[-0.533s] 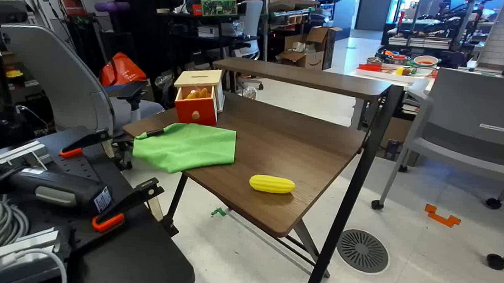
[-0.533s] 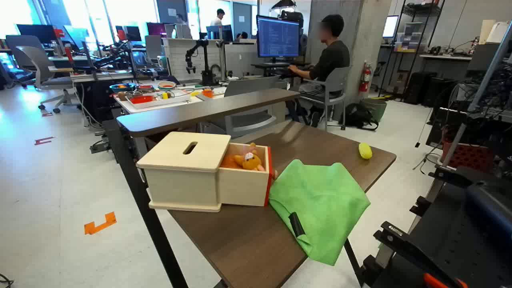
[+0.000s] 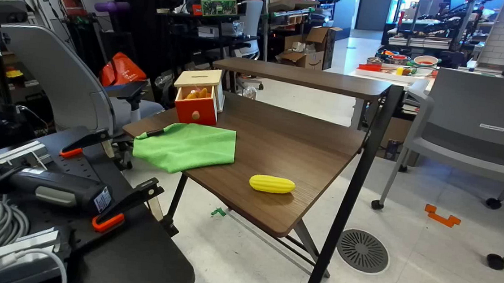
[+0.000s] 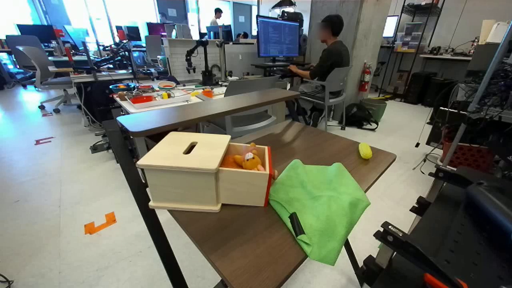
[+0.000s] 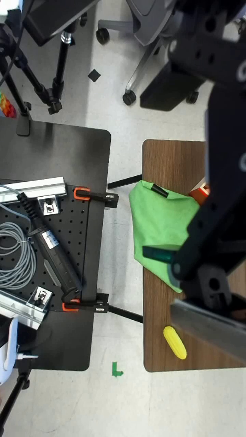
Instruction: Take the toy out of the drawer and close it
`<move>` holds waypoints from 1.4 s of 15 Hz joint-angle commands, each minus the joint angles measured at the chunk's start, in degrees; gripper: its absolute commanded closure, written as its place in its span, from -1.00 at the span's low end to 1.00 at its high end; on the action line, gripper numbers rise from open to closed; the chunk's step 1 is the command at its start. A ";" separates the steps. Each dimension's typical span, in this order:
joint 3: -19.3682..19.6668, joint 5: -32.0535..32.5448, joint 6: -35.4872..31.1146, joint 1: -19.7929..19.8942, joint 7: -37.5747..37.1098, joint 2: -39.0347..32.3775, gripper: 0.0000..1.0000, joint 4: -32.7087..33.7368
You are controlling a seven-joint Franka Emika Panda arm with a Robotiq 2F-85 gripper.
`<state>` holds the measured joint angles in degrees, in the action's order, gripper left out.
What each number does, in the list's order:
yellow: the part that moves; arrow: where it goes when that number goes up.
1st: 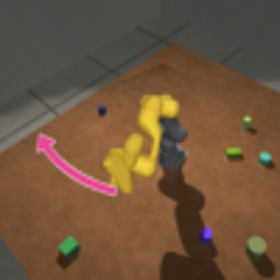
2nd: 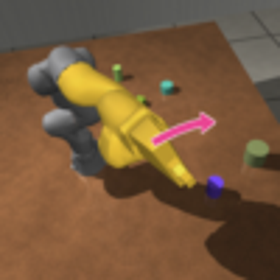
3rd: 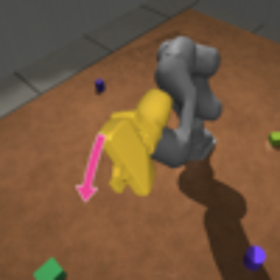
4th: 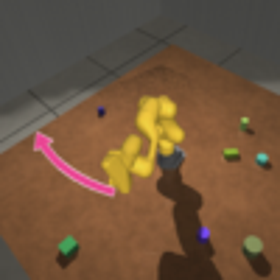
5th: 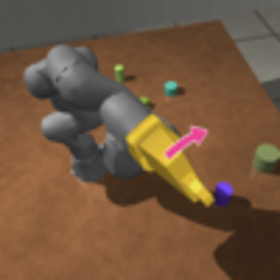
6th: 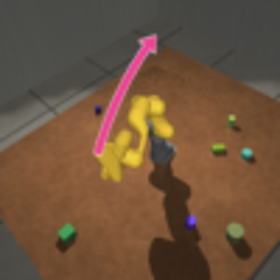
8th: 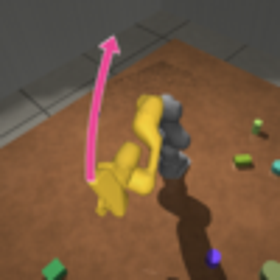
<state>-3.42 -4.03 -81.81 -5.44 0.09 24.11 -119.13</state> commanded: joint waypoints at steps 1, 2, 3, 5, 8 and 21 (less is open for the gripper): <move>-0.36 -0.11 0.10 0.44 0.12 -0.04 -1.00 0.11; -0.36 -0.11 0.10 0.44 0.12 -0.04 -1.00 0.11; -0.36 -0.11 0.10 0.44 0.12 -0.04 -1.00 0.11; -1.50 0.08 -2.49 0.44 -2.48 -0.87 -1.00 -0.85; -3.36 -0.12 -9.47 0.28 -6.89 -3.63 -1.00 -2.60; -5.08 8.45 -42.42 -0.62 -24.83 -30.74 -1.00 -0.92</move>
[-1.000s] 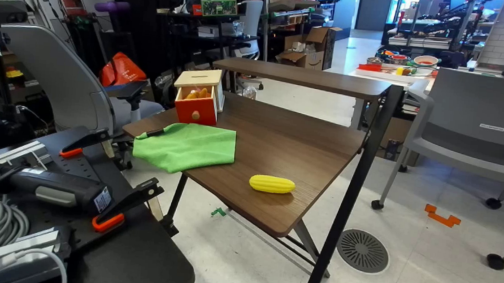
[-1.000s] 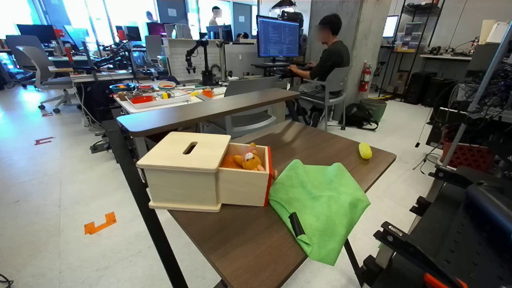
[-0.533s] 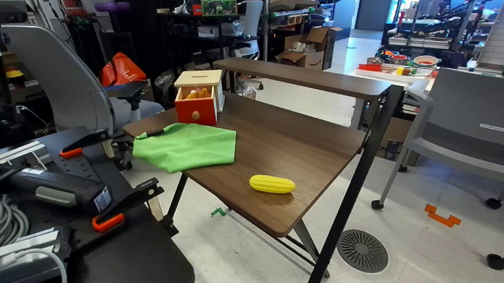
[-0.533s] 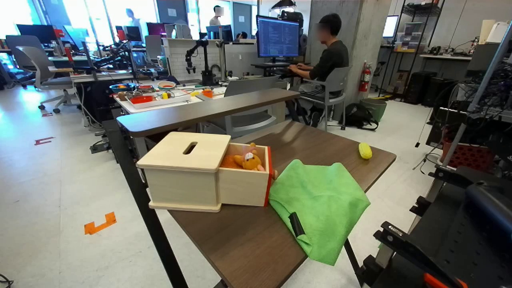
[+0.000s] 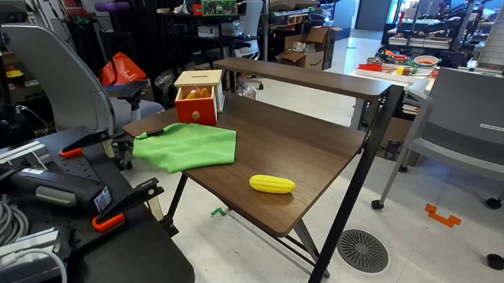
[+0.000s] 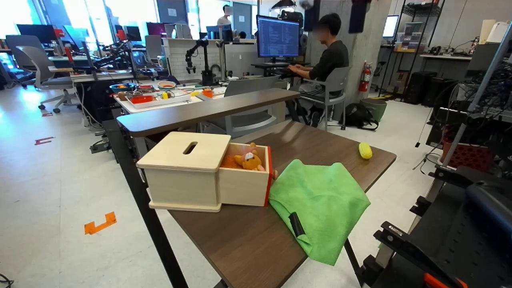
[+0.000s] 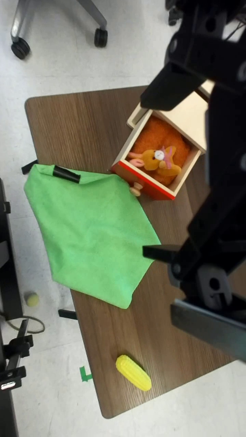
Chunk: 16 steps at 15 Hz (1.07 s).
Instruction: Take the toy out of the drawer and close it
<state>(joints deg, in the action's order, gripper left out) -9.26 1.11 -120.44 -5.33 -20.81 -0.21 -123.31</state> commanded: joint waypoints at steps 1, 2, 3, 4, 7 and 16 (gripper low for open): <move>1.10 4.26 -4.77 -1.12 -5.17 -8.70 -1.00 4.09; 1.48 5.30 -5.68 -1.58 -6.52 -10.69 -1.00 4.86; 1.84 6.05 -5.94 -2.12 -7.42 -13.09 -1.00 6.15; 2.20 6.84 -5.87 -2.78 -8.58 -14.88 -1.00 7.20; 3.42 7.51 -5.25 -5.03 -10.31 -21.04 -1.00 11.33; 7.94 7.73 -6.04 -11.19 -14.69 -33.96 -1.00 22.27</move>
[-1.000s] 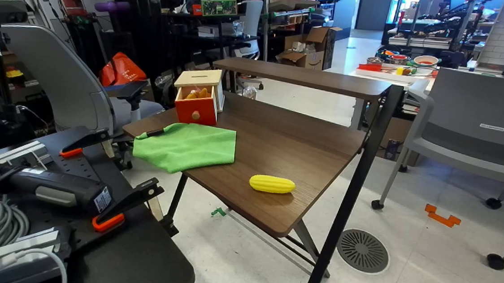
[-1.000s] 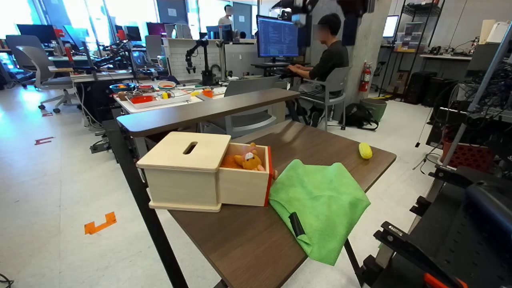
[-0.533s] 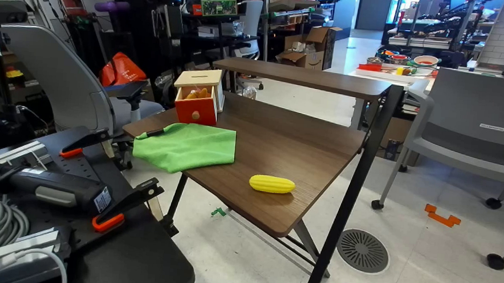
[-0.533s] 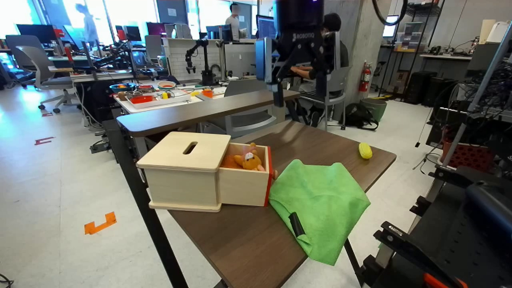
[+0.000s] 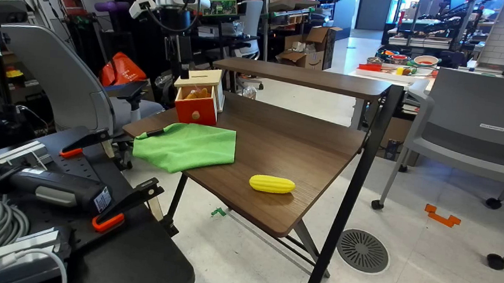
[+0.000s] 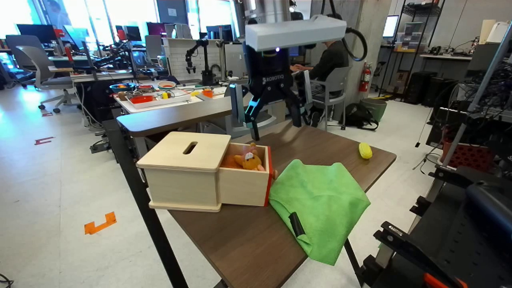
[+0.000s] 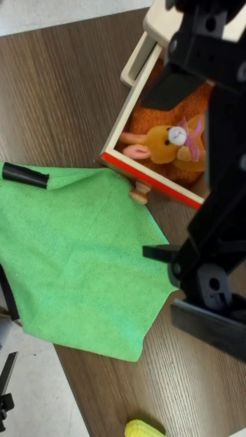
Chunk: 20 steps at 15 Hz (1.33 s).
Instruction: Take the toy out of the drawer and close it
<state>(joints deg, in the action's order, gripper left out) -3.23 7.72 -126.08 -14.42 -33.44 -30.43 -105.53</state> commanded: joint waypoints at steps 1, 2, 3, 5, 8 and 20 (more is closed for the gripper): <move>2.30 1.15 -0.49 -2.53 -2.52 -4.87 -1.00 5.61; 2.65 1.11 -0.50 -2.92 -2.95 -5.80 -1.00 6.57; 2.98 1.16 -0.60 -3.25 -3.17 -6.78 -1.00 7.51; 3.52 0.95 -1.48 -3.83 -4.14 -8.47 -1.00 8.95; 4.08 0.89 -1.71 -4.51 -4.62 -10.88 -1.00 11.29; 5.08 1.09 -1.27 -6.62 -4.29 -16.36 0.10 16.61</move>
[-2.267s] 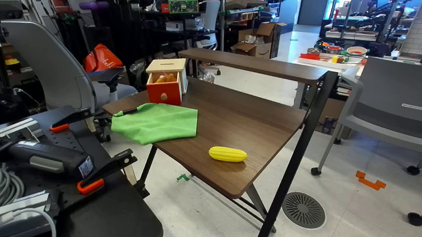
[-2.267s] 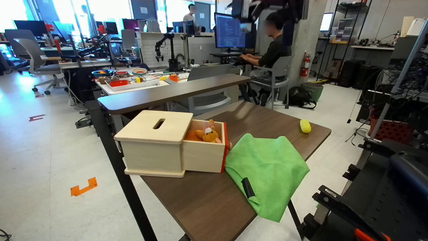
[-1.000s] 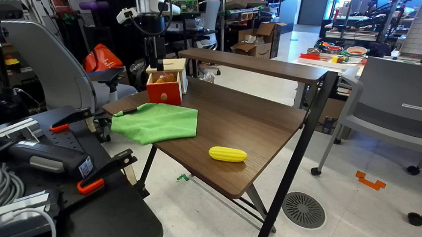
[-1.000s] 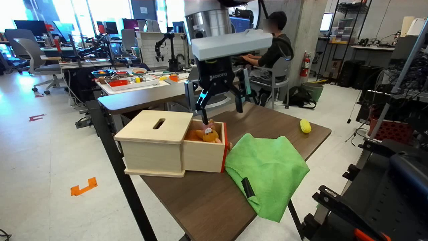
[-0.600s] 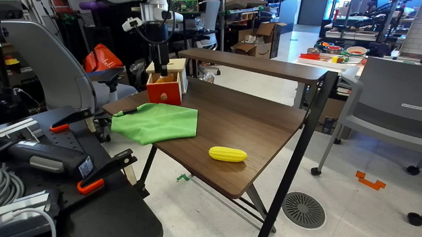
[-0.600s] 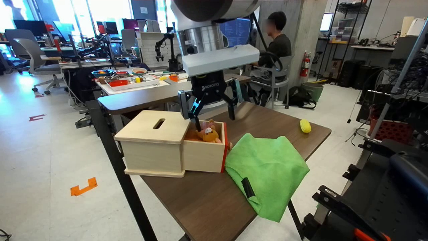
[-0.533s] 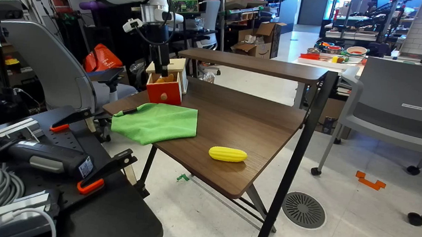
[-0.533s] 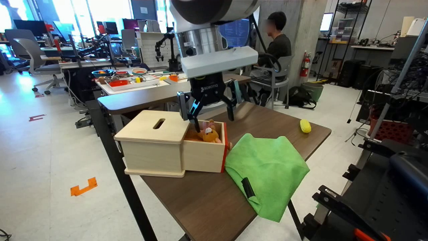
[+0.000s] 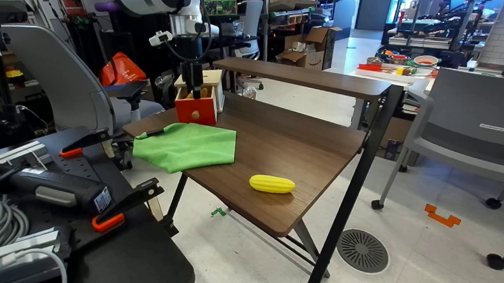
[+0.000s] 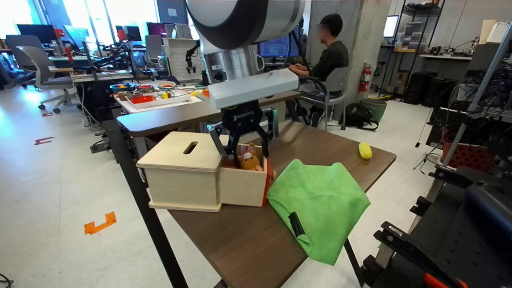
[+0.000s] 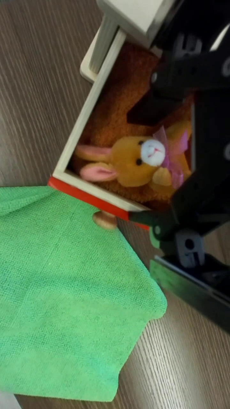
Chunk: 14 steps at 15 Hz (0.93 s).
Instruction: Take the toy out of the drawer and close it
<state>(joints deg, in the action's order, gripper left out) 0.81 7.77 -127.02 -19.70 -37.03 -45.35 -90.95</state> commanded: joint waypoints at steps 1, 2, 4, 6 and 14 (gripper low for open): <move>1.23 1.13 -0.24 -1.49 -0.69 -1.37 0.21 2.05; 1.35 1.18 -0.29 -1.61 -0.68 -1.32 0.35 2.05; 1.32 1.21 -0.34 -1.83 -0.60 -1.31 0.69 2.10; 1.40 1.41 -0.44 -2.19 -0.63 -1.07 0.96 1.61; 1.83 2.36 -1.08 -2.24 0.13 5.01 0.93 -2.46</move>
<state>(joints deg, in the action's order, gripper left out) 1.55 8.23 -127.16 -21.31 -36.95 -44.69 -90.44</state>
